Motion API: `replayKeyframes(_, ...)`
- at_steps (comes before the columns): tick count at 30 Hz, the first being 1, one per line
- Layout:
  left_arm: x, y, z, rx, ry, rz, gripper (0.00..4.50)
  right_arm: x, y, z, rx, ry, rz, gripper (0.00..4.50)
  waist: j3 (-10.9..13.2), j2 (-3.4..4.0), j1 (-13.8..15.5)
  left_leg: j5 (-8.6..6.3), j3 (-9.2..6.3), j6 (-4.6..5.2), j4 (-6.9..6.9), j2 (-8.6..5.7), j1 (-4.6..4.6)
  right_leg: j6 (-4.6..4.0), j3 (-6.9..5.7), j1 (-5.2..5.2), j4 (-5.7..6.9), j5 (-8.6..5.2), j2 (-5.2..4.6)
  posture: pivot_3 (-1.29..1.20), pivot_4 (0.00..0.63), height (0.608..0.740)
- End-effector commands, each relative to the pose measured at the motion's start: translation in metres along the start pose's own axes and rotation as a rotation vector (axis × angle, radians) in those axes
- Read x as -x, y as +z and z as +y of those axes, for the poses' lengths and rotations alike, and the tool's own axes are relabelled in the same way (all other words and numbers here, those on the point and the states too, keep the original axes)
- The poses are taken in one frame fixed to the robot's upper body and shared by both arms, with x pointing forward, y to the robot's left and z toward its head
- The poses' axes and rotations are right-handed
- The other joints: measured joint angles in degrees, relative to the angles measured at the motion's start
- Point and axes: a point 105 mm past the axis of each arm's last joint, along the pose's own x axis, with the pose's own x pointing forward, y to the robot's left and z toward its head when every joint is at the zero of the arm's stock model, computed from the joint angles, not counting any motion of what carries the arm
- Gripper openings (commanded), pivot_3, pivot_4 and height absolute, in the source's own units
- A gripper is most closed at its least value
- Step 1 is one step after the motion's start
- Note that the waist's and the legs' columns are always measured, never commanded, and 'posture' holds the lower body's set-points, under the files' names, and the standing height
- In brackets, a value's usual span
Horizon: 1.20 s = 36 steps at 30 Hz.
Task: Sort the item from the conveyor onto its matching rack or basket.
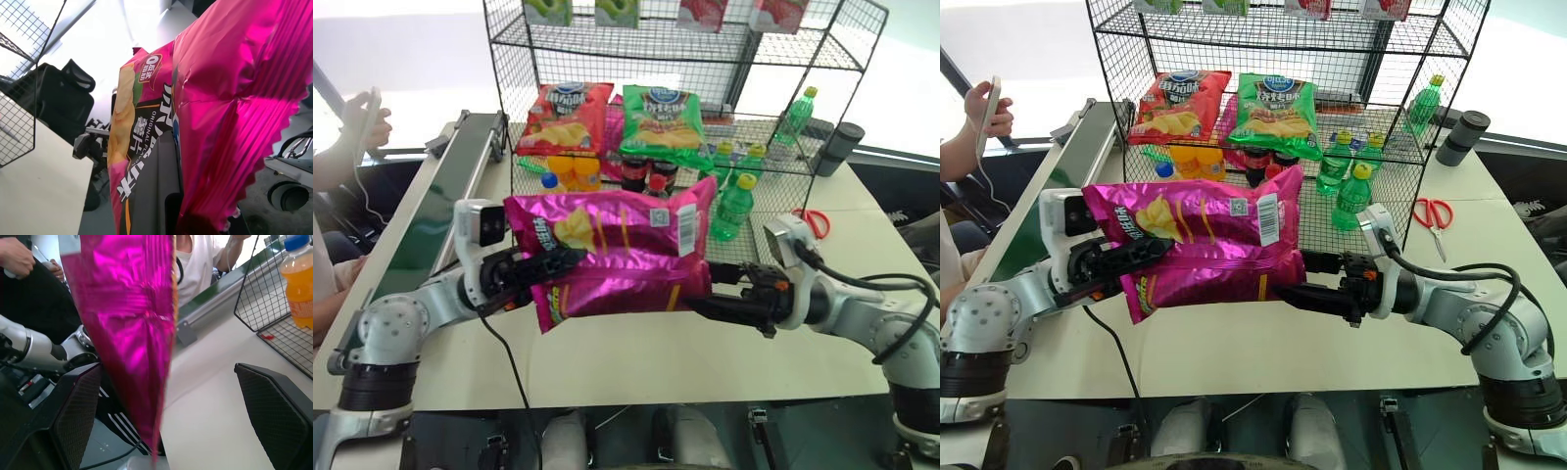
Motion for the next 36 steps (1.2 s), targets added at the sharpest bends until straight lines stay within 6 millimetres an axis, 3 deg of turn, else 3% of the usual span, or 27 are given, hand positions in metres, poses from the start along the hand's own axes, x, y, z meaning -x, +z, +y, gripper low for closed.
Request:
replayKeyframes(1,-0.006,0.000,0.004,-0.052,-0.015,0.024,0.02,-0.007,0.004,0.016,-0.016,0.085,0.019,4.50,0.00,0.00,0.04,0.00,0.00,0.01,0.00,-0.02,-0.01,0.00,0.00,0.00,-0.02,0.00,-0.02,0.00,0.150,0.738)
replayKeyframes(7,-0.013,0.001,0.011,-0.100,-0.018,-0.004,0.02,-0.015,-0.009,0.018,-0.051,0.096,0.090,4.50,-0.01,-0.03,0.12,-0.02,-0.04,0.05,0.00,-0.07,-0.03,0.01,0.00,0.03,-0.07,0.00,-0.06,0.00,0.150,0.738)
replayKeyframes(12,-0.014,-0.001,0.012,-0.117,-0.005,-0.014,0.02,-0.019,-0.010,0.006,-0.028,0.058,0.073,4.50,-0.01,-0.03,0.07,-0.02,-0.05,0.05,0.00,-0.07,-0.04,0.01,-0.01,0.02,-0.06,0.00,-0.06,0.00,0.150,0.738)
replayKeyframes(16,-0.012,-0.004,0.011,-0.131,0.004,0.004,0.00,-0.018,-0.005,0.006,-0.034,0.068,0.050,3.23,-0.01,-0.03,0.04,-0.02,-0.05,0.05,0.00,-0.06,-0.04,0.01,-0.01,0.02,-0.06,0.00,-0.06,0.00,0.150,0.738)
replayKeyframes(21,-0.009,-0.004,0.013,-0.139,0.019,0.004,0.00,-0.018,0.001,0.007,-0.048,0.082,0.024,0.53,-0.01,-0.03,0.06,-0.02,-0.07,0.05,0.00,-0.04,-0.04,0.01,-0.02,0.02,-0.07,0.00,-0.07,0.00,0.150,0.738)
replayKeyframes(22,-0.009,-0.003,0.015,-0.160,0.034,0.005,0.00,-0.018,0.000,0.006,-0.042,0.076,0.031,0.18,-0.01,-0.03,0.06,-0.02,-0.07,0.05,0.00,-0.03,-0.04,0.01,-0.02,0.02,-0.07,0.00,-0.07,0.00,0.150,0.738)
replayKeyframes(24,-0.008,-0.002,0.019,-0.176,0.054,0.005,0.00,-0.018,-0.002,0.005,-0.034,0.068,0.039,0.12,-0.01,-0.03,0.09,-0.03,-0.07,0.05,0.00,-0.01,-0.06,0.01,-0.02,0.02,-0.08,0.00,-0.07,0.00,0.150,0.738)
replayKeyframes(28,-0.002,-0.003,0.025,-0.222,0.116,0.032,1.31,-0.014,-0.002,0.001,0.001,0.036,0.034,0.12,-0.01,-0.03,0.09,-0.03,-0.07,0.06,0.00,-0.01,-0.07,0.01,-0.03,0.01,-0.09,0.00,-0.07,0.00,0.150,0.738)
replayKeyframes(34,0.015,0.004,0.029,-0.321,0.199,0.037,4.36,0.005,-0.001,-0.014,0.156,-0.150,-0.008,0.12,-0.01,-0.03,0.21,-0.04,-0.06,0.07,-0.01,-0.01,-0.09,0.01,-0.04,0.00,-0.14,0.00,-0.06,0.00,0.150,0.738)
replayKeyframes(36,0.027,0.001,0.034,-0.430,0.256,0.097,4.50,0.020,-0.006,-0.015,0.231,-0.244,0.005,0.12,0.00,-0.01,0.55,-0.04,-0.06,0.08,-0.02,-0.01,-0.11,0.02,-0.05,-0.01,-0.16,0.00,-0.06,0.00,0.150,0.738)
